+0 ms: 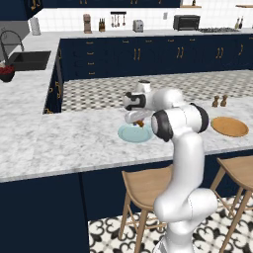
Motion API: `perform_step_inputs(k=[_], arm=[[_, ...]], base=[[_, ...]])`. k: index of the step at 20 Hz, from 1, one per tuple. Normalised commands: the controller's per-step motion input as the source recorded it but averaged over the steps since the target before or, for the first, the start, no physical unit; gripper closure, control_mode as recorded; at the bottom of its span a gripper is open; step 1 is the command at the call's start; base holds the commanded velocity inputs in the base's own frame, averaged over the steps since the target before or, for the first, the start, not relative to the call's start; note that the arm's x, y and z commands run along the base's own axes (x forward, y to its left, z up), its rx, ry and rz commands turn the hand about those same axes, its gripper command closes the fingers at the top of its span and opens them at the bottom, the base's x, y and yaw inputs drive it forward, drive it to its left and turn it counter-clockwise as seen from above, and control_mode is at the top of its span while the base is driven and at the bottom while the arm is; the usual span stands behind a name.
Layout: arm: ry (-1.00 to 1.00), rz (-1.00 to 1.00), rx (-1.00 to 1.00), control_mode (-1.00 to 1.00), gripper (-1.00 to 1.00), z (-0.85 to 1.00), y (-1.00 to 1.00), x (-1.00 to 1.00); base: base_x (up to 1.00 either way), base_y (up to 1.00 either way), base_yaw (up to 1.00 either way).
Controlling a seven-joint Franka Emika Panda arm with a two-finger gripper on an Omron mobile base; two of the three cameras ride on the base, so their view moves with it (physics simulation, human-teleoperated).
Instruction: Pick the chicken drumstick and mushroom from their plates and place them in the bowl. Then put the bowl in the fridge.
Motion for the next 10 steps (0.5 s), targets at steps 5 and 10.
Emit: perform_step_inputs(k=[5,10], arm=[[-0.19,-0.13,-0.03,-1.0,1.0,0.92,0.01,-0.91],[-0.17,-0.22,-0.01,-1.0,1.0,0.66,0.0,-1.0]], base=[[0.0,0.0,0.0],[0.0,0.0,0.0]])
